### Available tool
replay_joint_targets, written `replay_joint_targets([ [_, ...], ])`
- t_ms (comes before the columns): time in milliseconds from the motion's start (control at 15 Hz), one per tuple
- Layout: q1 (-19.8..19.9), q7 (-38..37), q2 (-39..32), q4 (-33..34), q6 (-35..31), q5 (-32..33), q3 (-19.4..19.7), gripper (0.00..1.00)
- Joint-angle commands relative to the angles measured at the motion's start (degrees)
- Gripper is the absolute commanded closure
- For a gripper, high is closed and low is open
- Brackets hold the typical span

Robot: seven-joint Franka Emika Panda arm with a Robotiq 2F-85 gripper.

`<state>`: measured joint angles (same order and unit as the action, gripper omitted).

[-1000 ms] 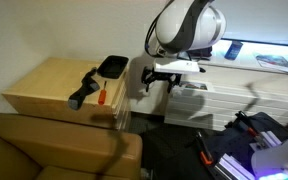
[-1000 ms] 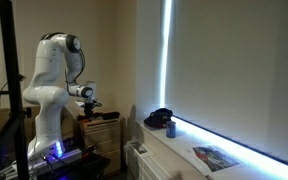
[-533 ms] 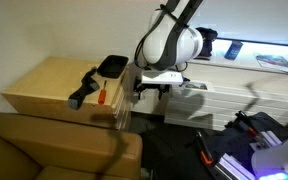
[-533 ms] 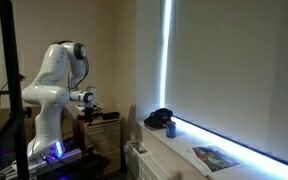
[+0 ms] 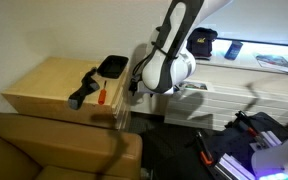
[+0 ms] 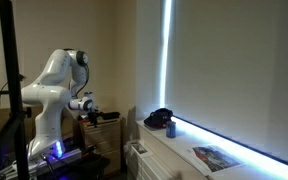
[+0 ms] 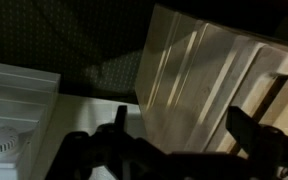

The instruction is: Open the top drawer, place the tray inside it then put the screwdriver on the tray

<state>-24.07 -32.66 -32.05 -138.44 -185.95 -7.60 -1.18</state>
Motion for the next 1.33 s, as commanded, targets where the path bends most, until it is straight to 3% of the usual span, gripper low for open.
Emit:
replay_joint_targets([
  [0, -0.3, 3.1, -7.9, 6.4, -5.9, -5.0, -2.1, 0.0],
  [200, 2.6, 3.3, -12.0, 11.9, -5.2, -8.2, -6.0, 0.0],
  [267, 0.0, 4.4, -9.2, 8.0, -5.7, -9.3, -4.0, 0.0],
  [467, 0.1, 5.1, -10.3, 9.3, -5.7, -10.6, -4.5, 0.0],
  [867, 5.8, 6.4, -14.4, 12.0, -12.9, -9.2, -11.6, 0.0],
  [1267, 11.4, 5.7, -20.1, 15.8, -11.4, -8.6, -15.8, 0.0],
])
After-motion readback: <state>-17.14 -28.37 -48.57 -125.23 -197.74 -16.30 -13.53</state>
